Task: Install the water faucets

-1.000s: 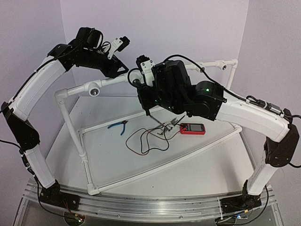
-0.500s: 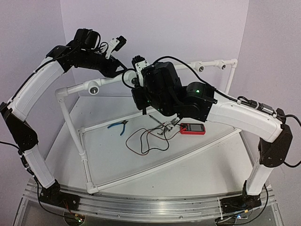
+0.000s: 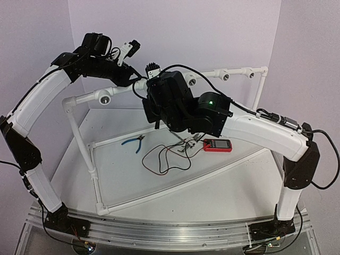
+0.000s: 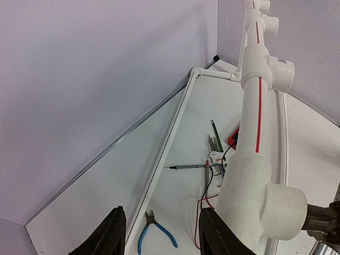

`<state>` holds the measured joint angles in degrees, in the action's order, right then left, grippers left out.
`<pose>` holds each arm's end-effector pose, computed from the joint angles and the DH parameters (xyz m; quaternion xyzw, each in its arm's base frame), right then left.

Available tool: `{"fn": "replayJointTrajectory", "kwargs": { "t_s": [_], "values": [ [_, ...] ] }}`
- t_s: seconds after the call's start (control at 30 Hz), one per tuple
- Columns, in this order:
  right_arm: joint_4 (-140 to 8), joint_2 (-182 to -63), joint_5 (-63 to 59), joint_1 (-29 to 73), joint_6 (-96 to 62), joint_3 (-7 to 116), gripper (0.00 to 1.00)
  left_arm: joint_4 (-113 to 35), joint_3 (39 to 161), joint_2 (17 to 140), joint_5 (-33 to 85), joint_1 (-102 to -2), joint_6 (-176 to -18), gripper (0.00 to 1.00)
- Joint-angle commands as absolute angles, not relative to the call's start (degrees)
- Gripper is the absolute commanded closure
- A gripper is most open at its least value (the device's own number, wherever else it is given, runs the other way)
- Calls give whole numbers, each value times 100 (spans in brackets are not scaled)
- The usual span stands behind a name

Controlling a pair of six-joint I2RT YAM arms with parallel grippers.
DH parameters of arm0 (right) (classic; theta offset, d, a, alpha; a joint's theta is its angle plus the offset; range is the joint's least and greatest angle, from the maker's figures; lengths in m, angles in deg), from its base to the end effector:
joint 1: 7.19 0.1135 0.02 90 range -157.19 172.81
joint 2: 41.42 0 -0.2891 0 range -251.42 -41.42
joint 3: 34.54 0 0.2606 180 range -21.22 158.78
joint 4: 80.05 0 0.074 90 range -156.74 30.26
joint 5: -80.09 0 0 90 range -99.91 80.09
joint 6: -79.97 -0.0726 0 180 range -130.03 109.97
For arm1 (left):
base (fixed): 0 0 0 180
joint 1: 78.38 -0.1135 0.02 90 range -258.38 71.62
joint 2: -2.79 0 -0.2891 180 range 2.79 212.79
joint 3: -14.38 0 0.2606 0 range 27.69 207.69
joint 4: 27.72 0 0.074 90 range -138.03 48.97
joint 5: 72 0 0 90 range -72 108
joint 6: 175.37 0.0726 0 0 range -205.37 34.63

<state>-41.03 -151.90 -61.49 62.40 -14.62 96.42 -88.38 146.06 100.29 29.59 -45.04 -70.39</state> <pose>0.2201 0.4284 0.4376 -0.1784 0.7530 0.0354 0.6324 0.3288 -0.2338 0.4818 0.3947 0.7501 -0.1683 0.5033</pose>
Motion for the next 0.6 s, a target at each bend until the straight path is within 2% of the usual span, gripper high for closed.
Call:
{"fn": "replayJointTrajectory", "kwargs": {
  "t_s": [0.0, 0.23, 0.57],
  "values": [
    [-5086, -14801, -5936, 5660, -3318, 9631, 100, -9656, 14439, 9949, 3965, -4108, -6981, 51],
    [-5659, -14150, -5047, 5045, -5449, 8240, 100, -9544, 14451, 9921, 3987, -4076, -6839, 51],
    [-6665, -14041, -3927, 4669, -7108, 7723, 100, -9456, 14439, 9863, 3971, -4054, -6626, 51]
  ]
}}
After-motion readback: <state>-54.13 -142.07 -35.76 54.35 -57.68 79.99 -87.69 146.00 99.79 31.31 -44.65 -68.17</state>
